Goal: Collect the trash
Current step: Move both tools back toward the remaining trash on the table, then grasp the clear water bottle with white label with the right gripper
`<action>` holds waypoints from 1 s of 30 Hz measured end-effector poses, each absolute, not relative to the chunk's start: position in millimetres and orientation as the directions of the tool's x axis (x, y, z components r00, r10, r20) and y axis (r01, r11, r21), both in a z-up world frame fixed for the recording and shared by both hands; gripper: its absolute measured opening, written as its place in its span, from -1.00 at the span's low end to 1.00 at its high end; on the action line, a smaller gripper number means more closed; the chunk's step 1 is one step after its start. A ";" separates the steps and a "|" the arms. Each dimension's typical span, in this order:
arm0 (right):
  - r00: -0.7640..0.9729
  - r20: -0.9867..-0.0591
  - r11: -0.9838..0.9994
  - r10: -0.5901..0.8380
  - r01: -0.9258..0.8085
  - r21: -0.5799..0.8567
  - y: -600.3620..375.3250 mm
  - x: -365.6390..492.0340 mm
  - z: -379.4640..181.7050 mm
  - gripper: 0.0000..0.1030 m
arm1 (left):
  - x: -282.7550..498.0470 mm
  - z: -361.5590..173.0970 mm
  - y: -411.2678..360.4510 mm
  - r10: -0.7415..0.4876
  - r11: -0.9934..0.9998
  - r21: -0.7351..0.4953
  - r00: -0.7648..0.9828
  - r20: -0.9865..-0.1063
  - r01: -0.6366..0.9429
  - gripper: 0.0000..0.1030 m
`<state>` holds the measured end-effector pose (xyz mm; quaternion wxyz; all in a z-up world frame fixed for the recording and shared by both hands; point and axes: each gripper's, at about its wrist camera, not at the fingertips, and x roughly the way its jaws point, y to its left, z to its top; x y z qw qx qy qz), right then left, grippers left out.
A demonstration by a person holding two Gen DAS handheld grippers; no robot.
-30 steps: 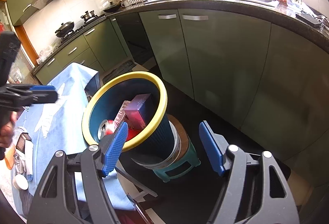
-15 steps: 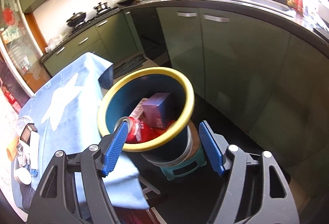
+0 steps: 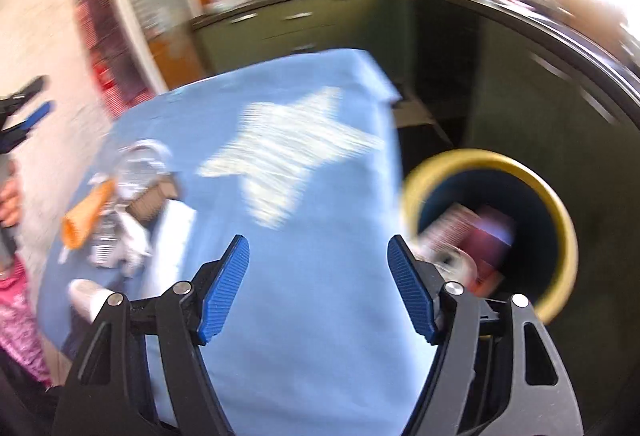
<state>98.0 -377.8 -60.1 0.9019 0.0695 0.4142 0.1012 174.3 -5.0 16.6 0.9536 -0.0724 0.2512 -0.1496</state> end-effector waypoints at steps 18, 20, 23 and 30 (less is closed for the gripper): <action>0.432 -0.805 0.772 0.406 -0.634 0.049 -186.3 200.8 -47.1 0.32 | 197.1 -45.1 79.1 -0.194 0.947 -0.319 0.849 -0.491 0.031 0.91; 0.414 -0.829 0.772 0.377 -0.634 0.035 -177.5 210.5 -54.2 0.32 | 197.4 -46.6 79.6 -0.194 0.947 -0.319 0.847 -0.495 0.030 0.91; 0.383 -0.849 0.773 0.364 -0.632 0.046 -168.0 219.5 -62.6 0.32 | 197.0 -45.9 74.6 -0.202 0.947 -0.319 0.843 -0.499 0.038 0.91; 0.371 -0.859 0.765 0.352 -0.643 0.036 -156.5 221.1 -73.9 0.32 | 196.5 -45.5 66.4 -0.221 0.946 -0.319 0.835 -0.503 0.058 0.91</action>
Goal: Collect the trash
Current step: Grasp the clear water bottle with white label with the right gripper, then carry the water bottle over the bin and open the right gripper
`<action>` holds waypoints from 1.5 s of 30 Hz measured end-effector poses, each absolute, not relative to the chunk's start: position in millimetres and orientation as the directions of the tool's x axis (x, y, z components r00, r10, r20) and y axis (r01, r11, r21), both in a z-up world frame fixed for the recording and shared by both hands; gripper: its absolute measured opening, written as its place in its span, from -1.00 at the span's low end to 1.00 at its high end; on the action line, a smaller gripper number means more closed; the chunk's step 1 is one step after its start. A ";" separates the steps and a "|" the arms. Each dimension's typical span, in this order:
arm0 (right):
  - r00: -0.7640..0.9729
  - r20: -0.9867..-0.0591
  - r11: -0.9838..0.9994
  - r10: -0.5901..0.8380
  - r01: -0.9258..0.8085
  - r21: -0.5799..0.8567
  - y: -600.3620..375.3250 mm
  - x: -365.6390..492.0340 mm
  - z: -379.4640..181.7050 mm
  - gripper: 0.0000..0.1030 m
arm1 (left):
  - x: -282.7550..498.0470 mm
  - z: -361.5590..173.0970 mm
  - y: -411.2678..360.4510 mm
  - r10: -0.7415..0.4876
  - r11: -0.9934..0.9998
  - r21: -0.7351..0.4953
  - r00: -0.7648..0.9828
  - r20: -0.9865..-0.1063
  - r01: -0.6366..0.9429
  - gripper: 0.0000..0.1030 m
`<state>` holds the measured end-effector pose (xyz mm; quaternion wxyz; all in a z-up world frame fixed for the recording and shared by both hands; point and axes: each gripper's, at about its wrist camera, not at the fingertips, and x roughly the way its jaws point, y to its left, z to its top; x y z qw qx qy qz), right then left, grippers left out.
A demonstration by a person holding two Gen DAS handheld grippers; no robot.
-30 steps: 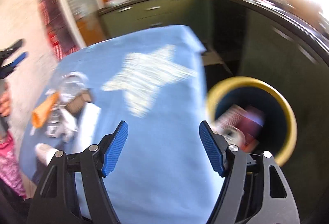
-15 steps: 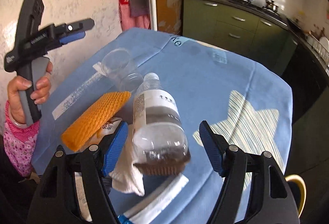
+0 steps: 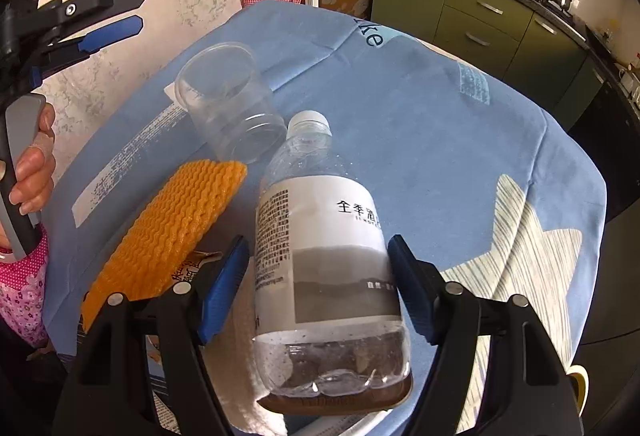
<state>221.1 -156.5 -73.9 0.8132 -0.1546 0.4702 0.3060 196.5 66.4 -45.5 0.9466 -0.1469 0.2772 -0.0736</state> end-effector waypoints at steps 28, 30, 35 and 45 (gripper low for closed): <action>0.500 -0.745 0.825 0.442 -0.552 0.119 -195.9 207.3 -35.0 0.19 | 192.7 -46.6 63.2 -0.231 0.942 -0.330 0.835 -0.499 0.064 0.91; 0.525 -0.734 0.848 0.430 -0.515 0.129 -210.6 200.2 -31.7 0.19 | 192.2 -46.3 63.7 -0.234 0.941 -0.333 0.835 -0.498 0.065 0.91; 0.591 -0.727 0.923 0.348 -0.352 0.155 -276.2 176.2 -30.0 0.19 | 192.4 -46.2 62.2 -0.240 0.941 -0.331 0.832 -0.500 0.073 0.91; 0.606 -0.795 0.970 0.017 0.184 0.161 -460.3 122.9 -55.0 0.20 | 193.5 -47.4 52.8 -0.243 0.945 -0.315 0.828 -0.505 0.086 0.91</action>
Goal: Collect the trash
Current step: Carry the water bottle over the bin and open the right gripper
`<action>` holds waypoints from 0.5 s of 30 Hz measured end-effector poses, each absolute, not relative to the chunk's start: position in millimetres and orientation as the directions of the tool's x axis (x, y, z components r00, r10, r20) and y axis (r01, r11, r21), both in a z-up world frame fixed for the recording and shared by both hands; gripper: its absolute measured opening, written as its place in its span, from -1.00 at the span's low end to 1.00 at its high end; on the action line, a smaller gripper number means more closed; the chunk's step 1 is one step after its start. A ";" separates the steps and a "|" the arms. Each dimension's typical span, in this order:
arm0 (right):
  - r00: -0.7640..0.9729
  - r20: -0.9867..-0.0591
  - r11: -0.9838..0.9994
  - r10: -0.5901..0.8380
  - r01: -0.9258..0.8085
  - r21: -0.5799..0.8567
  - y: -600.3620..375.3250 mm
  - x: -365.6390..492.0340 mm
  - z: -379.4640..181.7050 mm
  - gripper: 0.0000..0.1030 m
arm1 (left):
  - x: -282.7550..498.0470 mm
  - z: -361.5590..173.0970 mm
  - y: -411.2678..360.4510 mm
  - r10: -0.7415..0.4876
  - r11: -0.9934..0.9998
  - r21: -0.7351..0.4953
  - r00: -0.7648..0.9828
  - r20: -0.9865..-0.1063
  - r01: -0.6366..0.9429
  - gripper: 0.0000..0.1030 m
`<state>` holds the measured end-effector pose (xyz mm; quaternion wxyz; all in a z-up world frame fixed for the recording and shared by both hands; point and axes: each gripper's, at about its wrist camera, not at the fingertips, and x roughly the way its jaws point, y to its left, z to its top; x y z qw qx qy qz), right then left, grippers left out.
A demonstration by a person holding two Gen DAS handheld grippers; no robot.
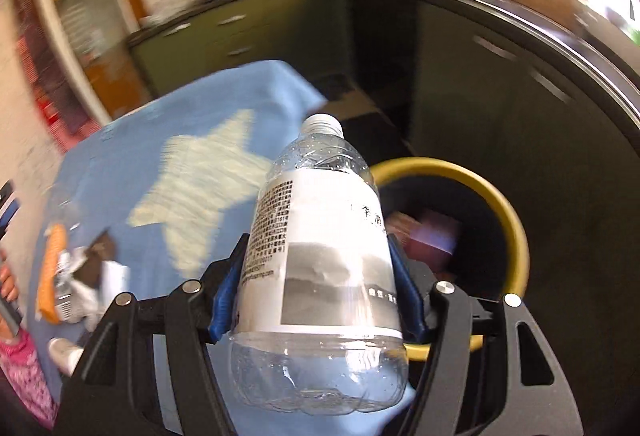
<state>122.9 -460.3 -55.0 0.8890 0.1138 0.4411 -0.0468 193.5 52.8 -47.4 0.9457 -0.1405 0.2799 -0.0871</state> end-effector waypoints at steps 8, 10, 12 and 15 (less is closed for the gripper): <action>0.498 -0.863 0.907 -0.086 0.398 0.139 -531.0 108.6 -88.1 0.21 | 197.0 -50.6 47.2 -0.247 0.947 -0.306 0.820 -0.517 0.093 0.91; 0.479 -0.872 0.892 -0.099 0.432 0.135 -538.0 113.2 -99.5 0.22 | 196.6 -50.7 47.0 -0.248 0.948 -0.304 0.820 -0.516 0.095 0.91; 0.453 -0.882 0.871 -0.128 0.477 0.119 -546.4 119.3 -110.6 0.22 | 196.8 -51.2 47.2 -0.251 0.947 -0.306 0.819 -0.517 0.097 0.91; 0.447 -0.884 0.847 -0.138 0.516 0.129 -554.0 121.1 -119.1 0.31 | 197.9 -52.5 46.4 -0.250 0.948 -0.305 0.817 -0.520 0.095 0.91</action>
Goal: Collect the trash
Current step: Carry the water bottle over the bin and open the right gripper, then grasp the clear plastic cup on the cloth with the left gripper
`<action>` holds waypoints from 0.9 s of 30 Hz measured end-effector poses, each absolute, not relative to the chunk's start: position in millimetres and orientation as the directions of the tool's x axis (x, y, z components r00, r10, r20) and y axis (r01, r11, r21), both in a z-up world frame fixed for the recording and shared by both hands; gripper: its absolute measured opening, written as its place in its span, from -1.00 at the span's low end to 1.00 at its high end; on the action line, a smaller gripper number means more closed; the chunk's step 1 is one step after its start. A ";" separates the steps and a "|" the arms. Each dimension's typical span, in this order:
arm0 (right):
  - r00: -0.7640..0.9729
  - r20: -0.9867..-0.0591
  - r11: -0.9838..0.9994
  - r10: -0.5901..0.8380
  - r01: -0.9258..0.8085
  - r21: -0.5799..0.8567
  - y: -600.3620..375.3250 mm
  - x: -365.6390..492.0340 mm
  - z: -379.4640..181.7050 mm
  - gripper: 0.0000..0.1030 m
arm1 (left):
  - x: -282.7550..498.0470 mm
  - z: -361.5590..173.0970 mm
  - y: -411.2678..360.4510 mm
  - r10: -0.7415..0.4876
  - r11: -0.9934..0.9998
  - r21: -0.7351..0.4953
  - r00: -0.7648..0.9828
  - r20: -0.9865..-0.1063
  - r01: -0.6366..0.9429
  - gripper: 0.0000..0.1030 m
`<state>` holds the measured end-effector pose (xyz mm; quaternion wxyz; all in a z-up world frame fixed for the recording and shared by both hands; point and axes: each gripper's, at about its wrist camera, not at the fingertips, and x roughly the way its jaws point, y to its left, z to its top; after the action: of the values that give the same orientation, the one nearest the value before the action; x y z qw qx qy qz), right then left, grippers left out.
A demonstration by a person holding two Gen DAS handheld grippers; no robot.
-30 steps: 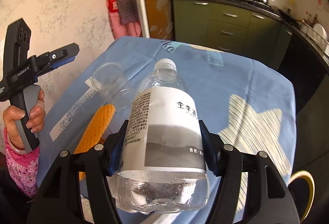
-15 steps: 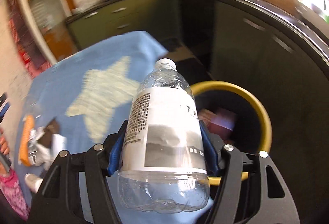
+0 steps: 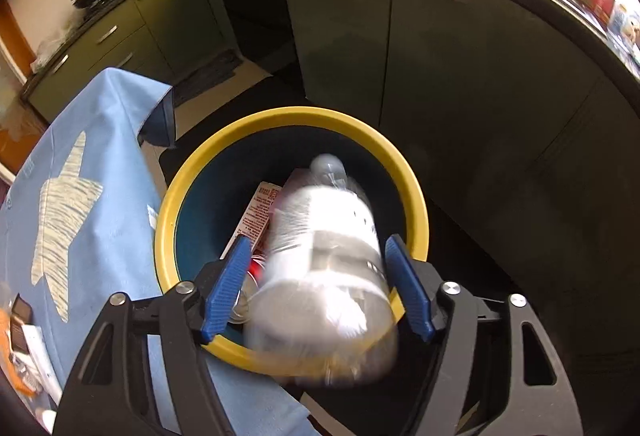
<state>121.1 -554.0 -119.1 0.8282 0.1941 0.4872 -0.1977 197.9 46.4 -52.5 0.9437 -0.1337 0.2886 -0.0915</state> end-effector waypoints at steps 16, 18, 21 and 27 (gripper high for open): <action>0.593 -0.801 0.905 -0.078 0.379 0.192 -491.4 92.0 -76.1 0.39 | 197.4 -52.5 39.2 -0.257 0.952 -0.284 0.810 -0.527 0.117 0.91; 0.604 -0.795 0.913 -0.059 0.355 0.202 -482.5 90.5 -72.8 0.39 | 196.8 -52.1 36.7 -0.254 0.954 -0.275 0.810 -0.528 0.120 0.91; 0.616 -0.787 0.924 -0.033 0.320 0.212 -470.0 89.9 -67.8 0.39 | 196.6 -52.6 31.1 -0.259 0.955 -0.265 0.799 -0.542 0.131 0.91; 0.632 -0.775 0.937 -0.003 0.272 0.218 -454.9 93.3 -62.3 0.41 | 193.9 -54.4 18.7 -0.226 0.970 -0.210 0.766 -0.602 0.122 0.91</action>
<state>93.3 -454.9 -62.3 0.8893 0.1593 0.4217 -0.0773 193.9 18.7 -54.4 0.9362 -0.0794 0.3295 -0.0930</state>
